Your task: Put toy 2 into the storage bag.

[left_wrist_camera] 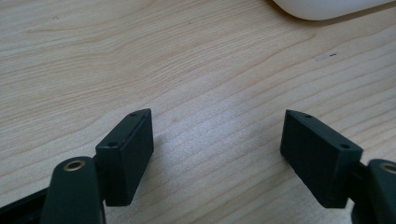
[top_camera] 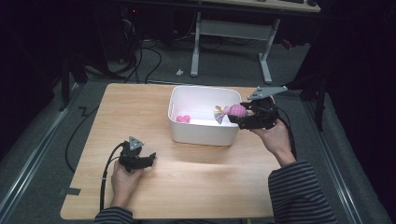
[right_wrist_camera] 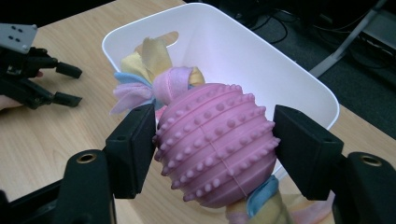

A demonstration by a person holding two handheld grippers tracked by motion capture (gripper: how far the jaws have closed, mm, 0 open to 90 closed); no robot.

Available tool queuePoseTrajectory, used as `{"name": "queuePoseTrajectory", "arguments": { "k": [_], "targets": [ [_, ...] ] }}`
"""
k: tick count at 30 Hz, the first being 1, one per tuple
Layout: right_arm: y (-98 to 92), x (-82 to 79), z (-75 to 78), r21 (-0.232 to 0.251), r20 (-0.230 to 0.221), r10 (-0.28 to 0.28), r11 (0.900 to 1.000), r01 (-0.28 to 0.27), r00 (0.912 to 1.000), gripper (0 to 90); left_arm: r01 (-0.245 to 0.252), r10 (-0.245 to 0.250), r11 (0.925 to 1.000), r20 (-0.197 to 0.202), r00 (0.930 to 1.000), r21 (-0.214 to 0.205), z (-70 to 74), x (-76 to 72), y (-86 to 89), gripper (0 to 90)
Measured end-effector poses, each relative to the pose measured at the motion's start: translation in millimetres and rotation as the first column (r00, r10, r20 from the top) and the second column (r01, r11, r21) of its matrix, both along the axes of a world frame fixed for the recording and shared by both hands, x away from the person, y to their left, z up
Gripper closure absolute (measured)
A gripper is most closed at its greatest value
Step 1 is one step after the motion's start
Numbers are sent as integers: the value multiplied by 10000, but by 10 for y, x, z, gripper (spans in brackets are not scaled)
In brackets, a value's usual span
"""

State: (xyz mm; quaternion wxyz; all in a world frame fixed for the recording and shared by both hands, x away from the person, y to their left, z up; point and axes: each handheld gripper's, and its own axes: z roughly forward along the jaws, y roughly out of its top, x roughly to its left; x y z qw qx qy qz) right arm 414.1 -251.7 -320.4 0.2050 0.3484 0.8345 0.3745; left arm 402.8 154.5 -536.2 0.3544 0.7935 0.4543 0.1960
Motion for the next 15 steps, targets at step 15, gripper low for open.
{"name": "queuePoseTrajectory", "arguments": {
  "k": [15],
  "targets": [
    [122,328,6,-63,-79,-248,9997,248,9997,326,-3,3,10000,-10,10000,-23,0,0,1,261]
  ]
}}
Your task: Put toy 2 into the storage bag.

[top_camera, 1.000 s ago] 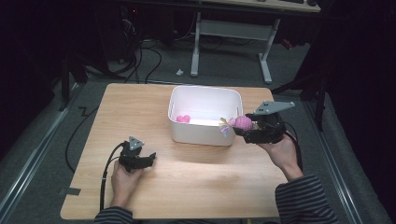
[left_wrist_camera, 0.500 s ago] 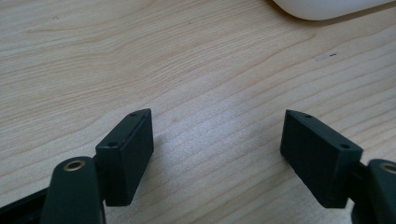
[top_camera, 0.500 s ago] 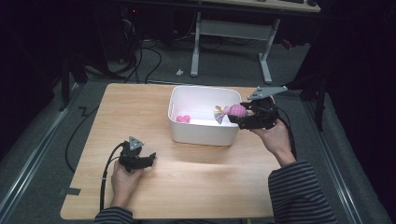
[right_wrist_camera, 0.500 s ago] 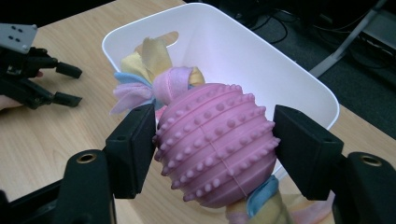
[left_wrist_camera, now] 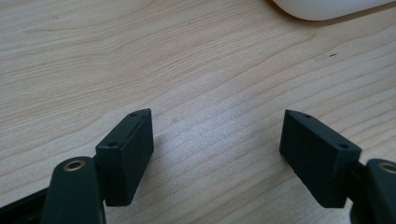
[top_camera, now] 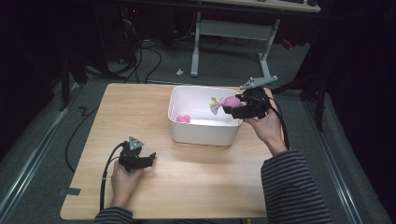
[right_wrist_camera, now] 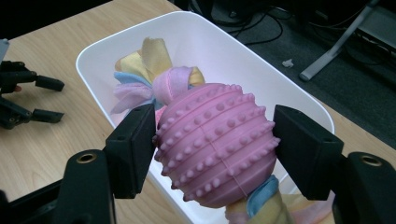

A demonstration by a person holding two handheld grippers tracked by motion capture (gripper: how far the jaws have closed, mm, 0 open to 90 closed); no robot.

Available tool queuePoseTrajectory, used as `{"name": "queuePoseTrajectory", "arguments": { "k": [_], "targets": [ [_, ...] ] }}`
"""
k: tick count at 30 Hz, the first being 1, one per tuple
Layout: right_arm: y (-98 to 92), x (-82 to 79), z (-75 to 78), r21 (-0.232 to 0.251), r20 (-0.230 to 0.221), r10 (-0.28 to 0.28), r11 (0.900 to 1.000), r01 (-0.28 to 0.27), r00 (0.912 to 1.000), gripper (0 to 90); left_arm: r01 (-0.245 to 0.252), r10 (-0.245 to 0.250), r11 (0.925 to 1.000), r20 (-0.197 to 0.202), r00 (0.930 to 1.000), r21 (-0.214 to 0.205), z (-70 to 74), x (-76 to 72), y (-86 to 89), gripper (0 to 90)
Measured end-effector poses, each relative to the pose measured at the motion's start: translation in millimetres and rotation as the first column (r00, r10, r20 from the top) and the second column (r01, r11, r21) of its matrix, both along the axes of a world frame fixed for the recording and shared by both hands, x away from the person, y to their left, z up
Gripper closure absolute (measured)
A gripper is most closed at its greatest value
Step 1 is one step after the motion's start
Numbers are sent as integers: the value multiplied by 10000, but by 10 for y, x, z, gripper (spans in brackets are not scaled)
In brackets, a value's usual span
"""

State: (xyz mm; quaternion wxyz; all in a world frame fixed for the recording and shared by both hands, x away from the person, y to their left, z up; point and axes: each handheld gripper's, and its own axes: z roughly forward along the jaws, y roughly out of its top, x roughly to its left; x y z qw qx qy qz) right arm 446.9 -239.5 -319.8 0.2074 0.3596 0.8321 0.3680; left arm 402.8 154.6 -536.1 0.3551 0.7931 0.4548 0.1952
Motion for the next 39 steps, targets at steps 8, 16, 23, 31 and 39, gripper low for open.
{"name": "queuePoseTrajectory", "arguments": {
  "k": [8,16,23,31,39],
  "targets": [
    [142,140,-25,-90,-226,65,9999,-67,9997,326,-2,2,10000,3,10000,-3,-1,0,0,261],
    [391,247,-121,-359,-397,342,9987,-357,9986,324,0,0,10000,7,10000,3,-1,1,1,261],
    [560,337,-280,-684,-856,495,9961,-555,9951,323,-5,5,10000,3,10000,7,0,1,1,261],
    [691,386,-404,-941,-1239,664,9925,-783,9901,322,-6,6,10000,3,10000,4,0,1,1,261],
    [692,371,-487,-843,-1579,779,9922,-921,9844,321,-7,7,10000,1,10000,2,0,1,1,261]
  ]
}}
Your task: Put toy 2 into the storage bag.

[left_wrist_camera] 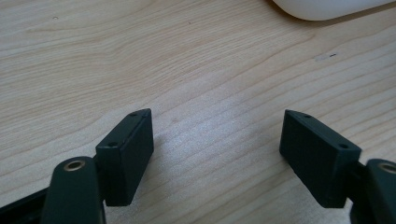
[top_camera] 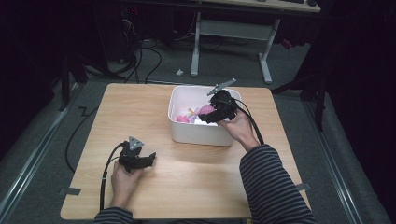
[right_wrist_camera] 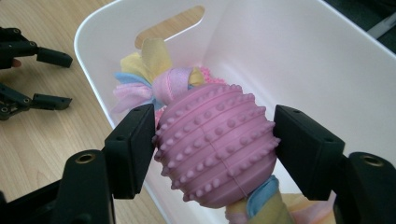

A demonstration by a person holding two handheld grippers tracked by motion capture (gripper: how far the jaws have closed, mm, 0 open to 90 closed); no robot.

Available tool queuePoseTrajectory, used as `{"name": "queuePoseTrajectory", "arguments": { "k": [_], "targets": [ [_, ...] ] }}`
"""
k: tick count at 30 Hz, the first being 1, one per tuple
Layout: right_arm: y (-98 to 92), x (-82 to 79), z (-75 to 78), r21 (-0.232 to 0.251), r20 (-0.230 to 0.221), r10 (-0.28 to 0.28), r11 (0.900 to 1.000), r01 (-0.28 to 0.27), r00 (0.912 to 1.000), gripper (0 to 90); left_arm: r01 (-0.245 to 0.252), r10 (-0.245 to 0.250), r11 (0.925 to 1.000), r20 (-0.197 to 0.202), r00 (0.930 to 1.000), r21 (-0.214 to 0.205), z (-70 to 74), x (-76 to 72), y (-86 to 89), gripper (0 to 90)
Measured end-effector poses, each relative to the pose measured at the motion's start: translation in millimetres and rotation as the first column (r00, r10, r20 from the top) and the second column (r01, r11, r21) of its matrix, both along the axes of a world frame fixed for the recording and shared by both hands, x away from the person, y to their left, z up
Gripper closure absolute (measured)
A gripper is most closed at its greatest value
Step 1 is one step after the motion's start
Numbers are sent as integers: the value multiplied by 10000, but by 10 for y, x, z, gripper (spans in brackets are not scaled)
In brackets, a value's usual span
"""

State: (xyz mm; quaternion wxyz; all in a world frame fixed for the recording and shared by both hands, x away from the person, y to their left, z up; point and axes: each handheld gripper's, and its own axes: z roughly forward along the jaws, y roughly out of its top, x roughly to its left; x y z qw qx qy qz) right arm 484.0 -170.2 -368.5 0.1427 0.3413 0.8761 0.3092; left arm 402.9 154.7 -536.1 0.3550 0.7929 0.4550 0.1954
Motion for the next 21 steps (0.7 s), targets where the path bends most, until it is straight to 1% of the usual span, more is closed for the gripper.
{"name": "queuePoseTrajectory", "arguments": {
  "k": [2,10,15,21],
  "targets": [
    [4,-5,-17,-34,-106,-49,10000,48,9999,321,-1,1,10000,2,10000,-4,0,0,0,261],
    [36,-48,-35,-51,-105,313,9995,-314,9995,319,-4,4,10000,3,10000,-12,0,0,-1,261],
    [41,-65,-33,-66,-113,336,9994,-337,9994,319,-3,3,10000,3,10000,-12,0,0,-1,261],
    [27,-72,-35,70,-151,291,9996,-290,9995,314,-6,6,10000,5,10000,-12,0,0,-1,261]
  ]
}}
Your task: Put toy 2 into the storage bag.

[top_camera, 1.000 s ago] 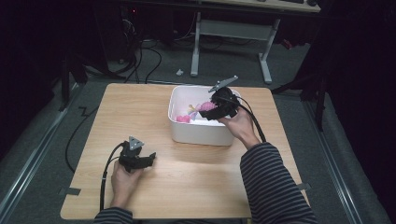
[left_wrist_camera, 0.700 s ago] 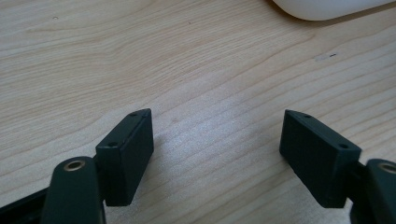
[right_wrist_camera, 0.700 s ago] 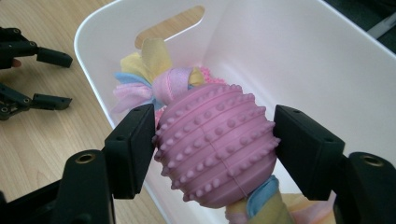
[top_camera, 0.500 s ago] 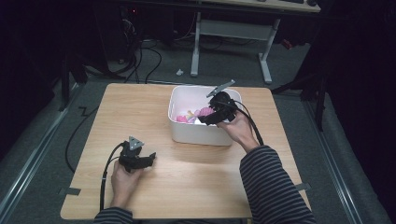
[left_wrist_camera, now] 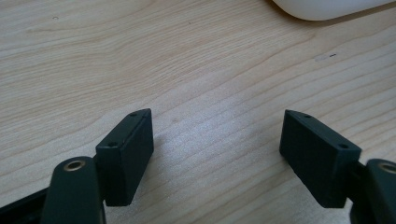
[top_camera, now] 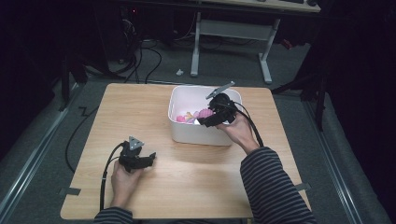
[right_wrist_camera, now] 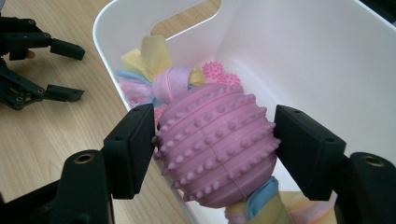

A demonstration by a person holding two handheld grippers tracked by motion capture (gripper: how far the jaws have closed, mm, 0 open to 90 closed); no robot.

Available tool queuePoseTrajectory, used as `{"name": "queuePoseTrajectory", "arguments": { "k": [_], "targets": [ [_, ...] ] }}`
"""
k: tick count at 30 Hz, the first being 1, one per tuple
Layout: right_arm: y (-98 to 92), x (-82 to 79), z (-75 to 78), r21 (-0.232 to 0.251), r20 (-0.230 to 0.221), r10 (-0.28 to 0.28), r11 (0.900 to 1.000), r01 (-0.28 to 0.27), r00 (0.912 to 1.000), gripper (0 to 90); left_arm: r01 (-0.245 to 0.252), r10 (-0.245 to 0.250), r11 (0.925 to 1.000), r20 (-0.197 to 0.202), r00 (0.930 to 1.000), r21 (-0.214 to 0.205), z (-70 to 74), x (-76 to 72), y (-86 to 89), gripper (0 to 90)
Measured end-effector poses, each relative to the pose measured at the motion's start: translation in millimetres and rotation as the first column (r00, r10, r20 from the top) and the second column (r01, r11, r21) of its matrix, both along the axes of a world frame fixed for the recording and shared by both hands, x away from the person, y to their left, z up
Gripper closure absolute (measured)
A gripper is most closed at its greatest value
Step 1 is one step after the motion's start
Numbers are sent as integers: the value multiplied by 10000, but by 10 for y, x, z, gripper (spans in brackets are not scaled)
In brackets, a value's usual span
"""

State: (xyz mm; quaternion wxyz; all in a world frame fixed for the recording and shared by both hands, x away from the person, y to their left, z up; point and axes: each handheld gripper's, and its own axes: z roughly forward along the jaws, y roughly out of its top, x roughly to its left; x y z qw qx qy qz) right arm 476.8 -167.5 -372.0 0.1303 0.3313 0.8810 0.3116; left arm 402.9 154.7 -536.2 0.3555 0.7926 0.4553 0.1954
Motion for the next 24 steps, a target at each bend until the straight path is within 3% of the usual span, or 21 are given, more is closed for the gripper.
{"name": "queuePoseTrajectory", "arguments": {
  "k": [5,10,16,24],
  "targets": [
    [-22,6,3,82,-38,-139,9999,139,9999,298,3,-3,10000,-4,10000,-11,0,2,2,261],
    [-119,-64,115,184,498,-341,9993,332,9982,294,-3,3,10000,-18,10000,-17,1,3,5,264],
    [-376,-235,254,999,1122,-733,9931,622,9910,313,-18,18,10000,6,10000,-3,0,2,1,265],
    [-728,-428,331,1638,1414,-1249,9813,1012,9820,332,4,-4,10000,-5,10000,17,1,-6,1,265]
  ]
}}
